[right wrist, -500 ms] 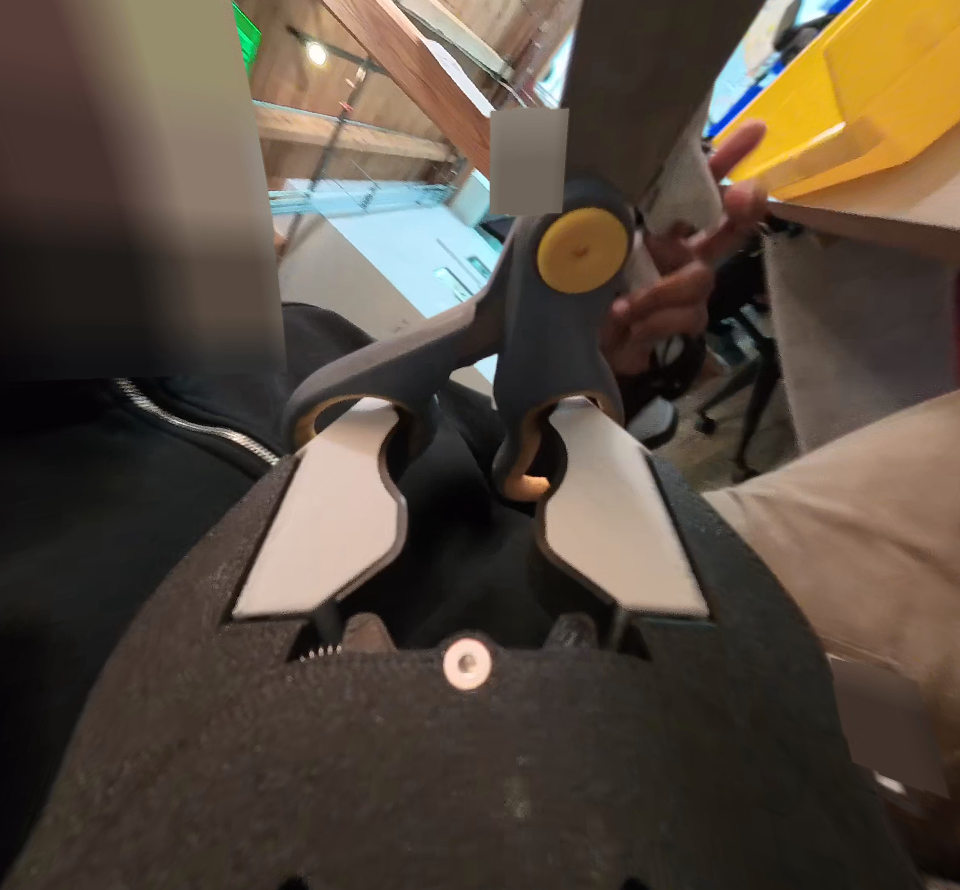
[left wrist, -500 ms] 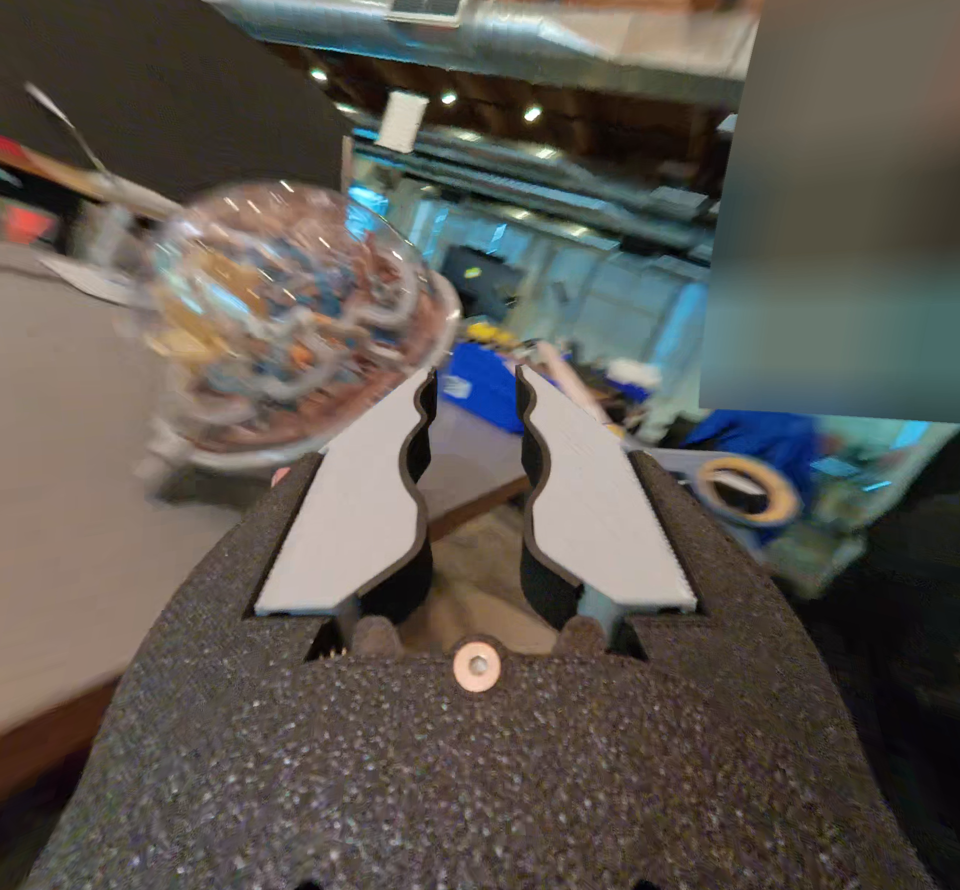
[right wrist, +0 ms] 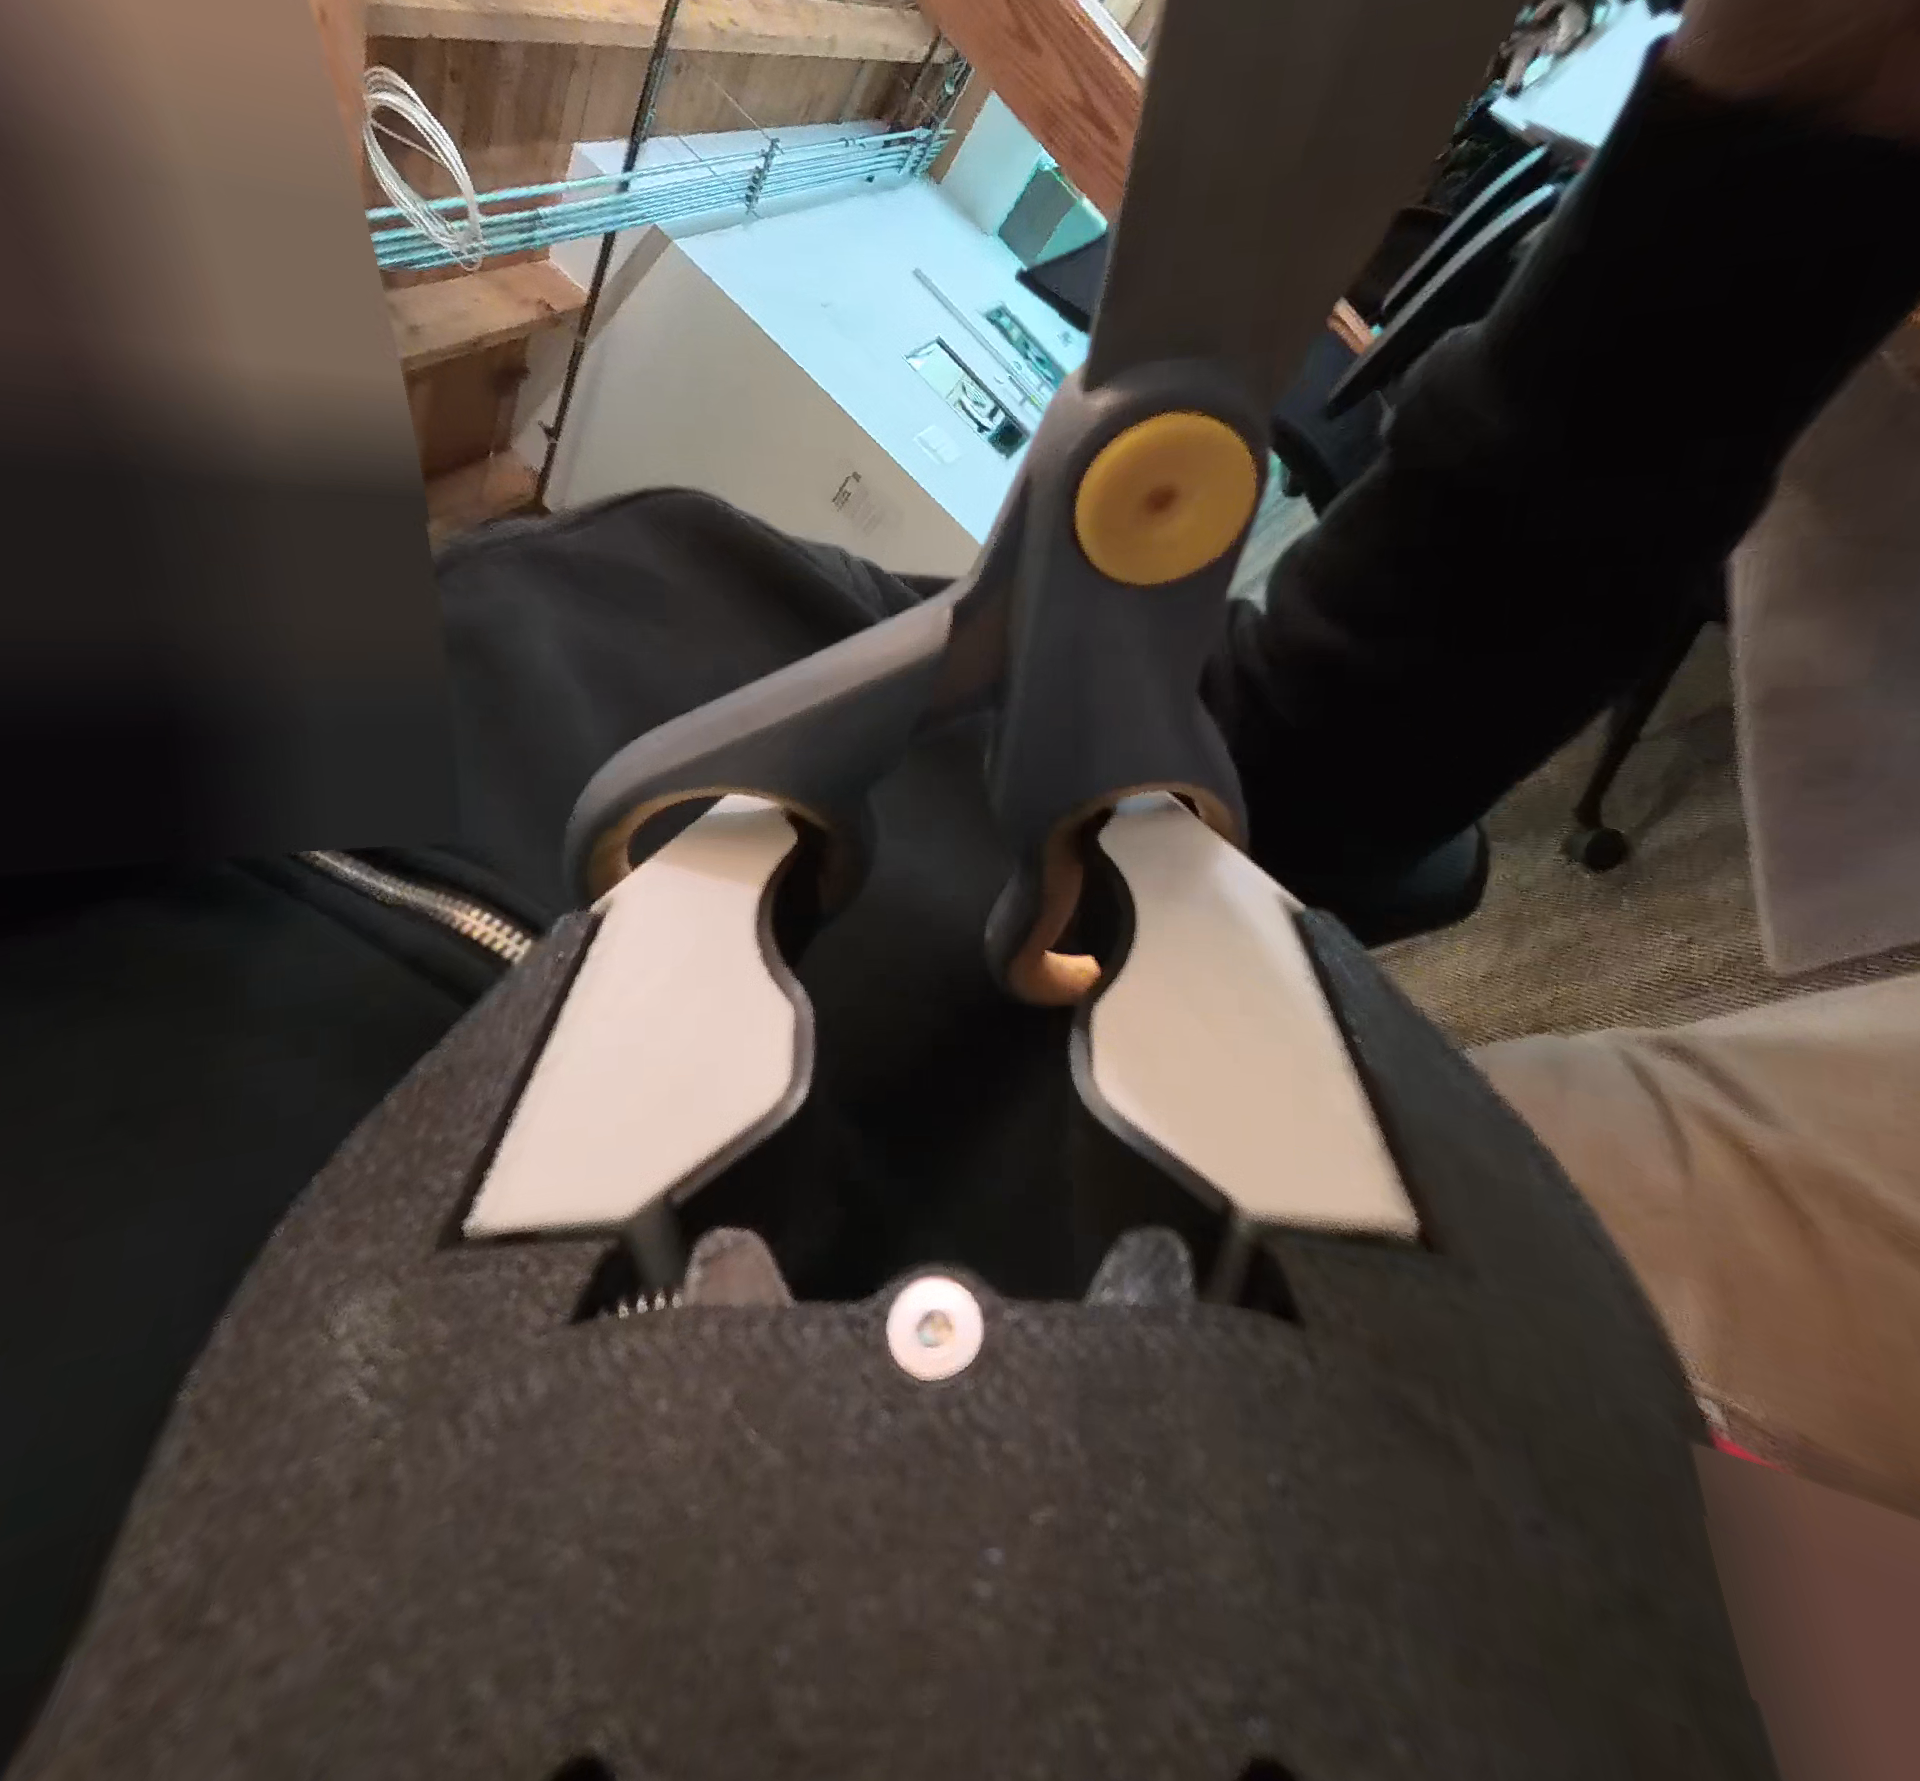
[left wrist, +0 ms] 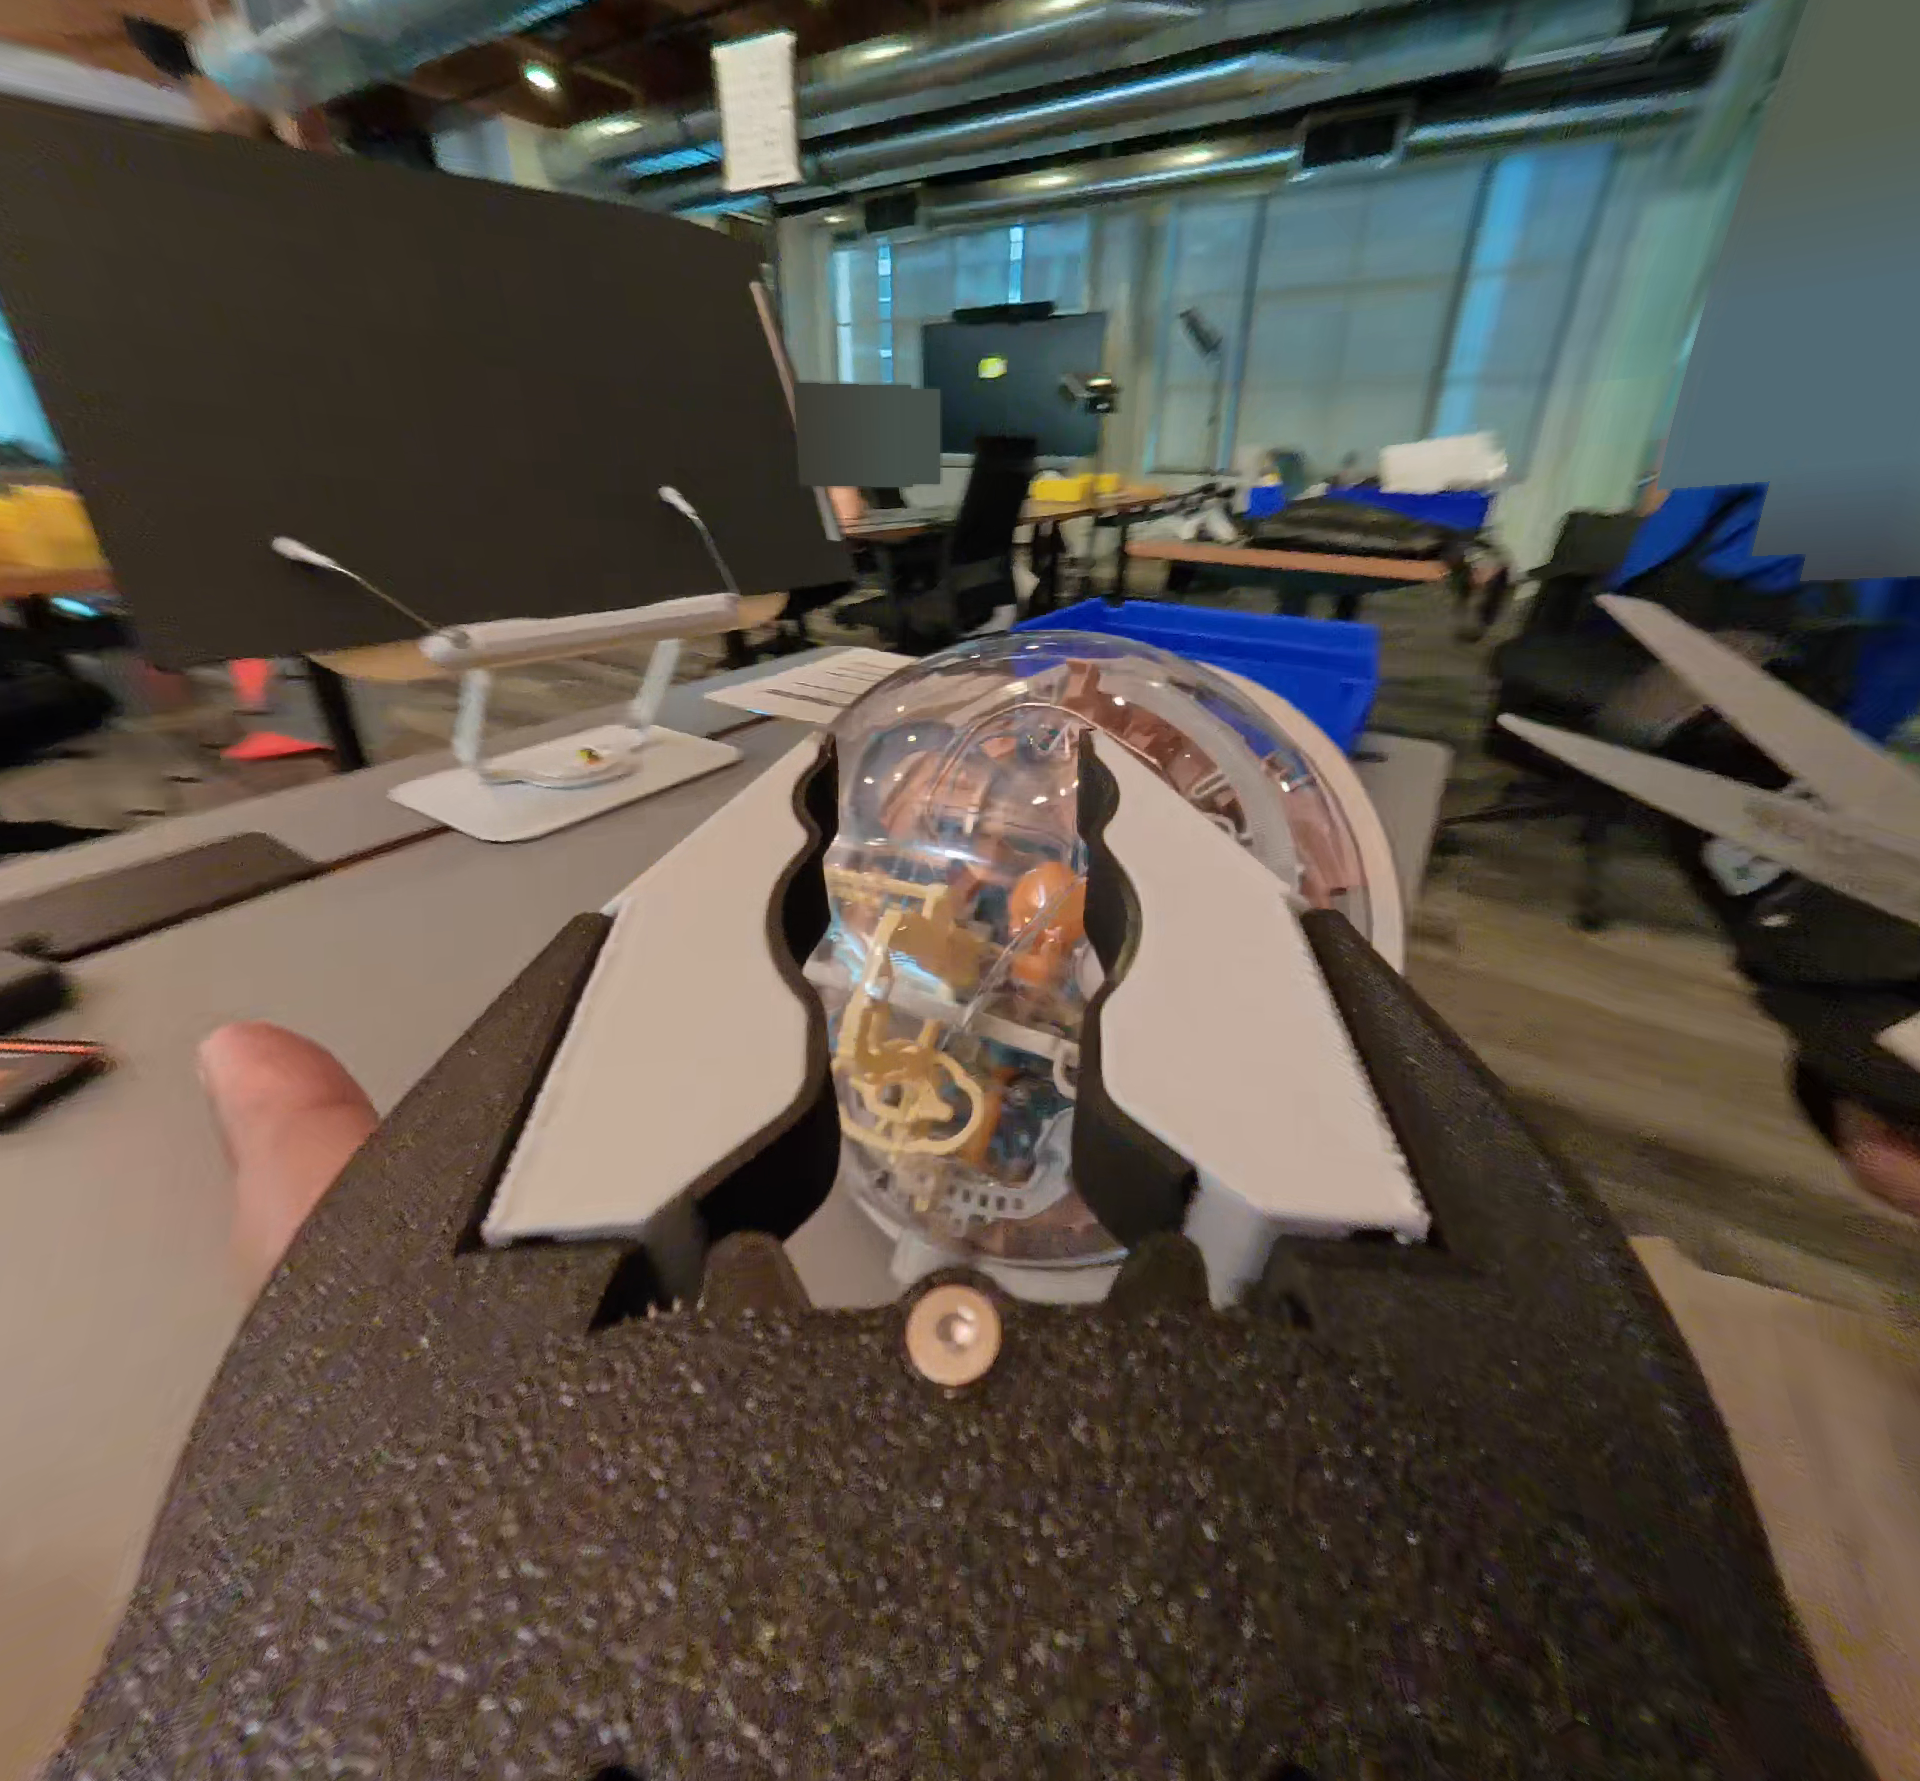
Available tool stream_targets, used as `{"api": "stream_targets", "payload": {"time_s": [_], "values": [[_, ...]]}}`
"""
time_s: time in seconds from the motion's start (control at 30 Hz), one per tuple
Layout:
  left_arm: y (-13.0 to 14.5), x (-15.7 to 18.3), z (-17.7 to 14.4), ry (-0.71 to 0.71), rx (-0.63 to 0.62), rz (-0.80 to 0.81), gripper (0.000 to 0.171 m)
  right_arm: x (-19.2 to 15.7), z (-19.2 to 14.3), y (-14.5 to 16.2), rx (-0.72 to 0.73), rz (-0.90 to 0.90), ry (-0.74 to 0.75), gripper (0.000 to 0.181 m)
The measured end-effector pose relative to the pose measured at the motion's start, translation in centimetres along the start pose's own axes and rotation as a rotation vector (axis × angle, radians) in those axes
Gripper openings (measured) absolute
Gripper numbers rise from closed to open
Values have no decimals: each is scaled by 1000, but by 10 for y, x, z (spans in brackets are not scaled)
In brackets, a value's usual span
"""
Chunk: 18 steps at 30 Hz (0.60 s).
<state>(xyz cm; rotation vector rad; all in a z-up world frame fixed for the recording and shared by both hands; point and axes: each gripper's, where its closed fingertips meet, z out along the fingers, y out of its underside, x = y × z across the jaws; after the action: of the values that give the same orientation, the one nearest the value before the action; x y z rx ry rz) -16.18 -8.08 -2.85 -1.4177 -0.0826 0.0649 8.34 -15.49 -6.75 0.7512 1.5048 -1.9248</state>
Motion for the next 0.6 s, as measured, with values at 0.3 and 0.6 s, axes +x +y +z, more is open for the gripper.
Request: {"api": "stream_targets", "payload": {"time_s": [0.3,0.6], "values": [[30,29,21,108,-111,58,45,16,-6,-40,53,123,20,45],[29,47,24,141,-99,156,45,4,-18,-54,44,209,-51,45]]}}
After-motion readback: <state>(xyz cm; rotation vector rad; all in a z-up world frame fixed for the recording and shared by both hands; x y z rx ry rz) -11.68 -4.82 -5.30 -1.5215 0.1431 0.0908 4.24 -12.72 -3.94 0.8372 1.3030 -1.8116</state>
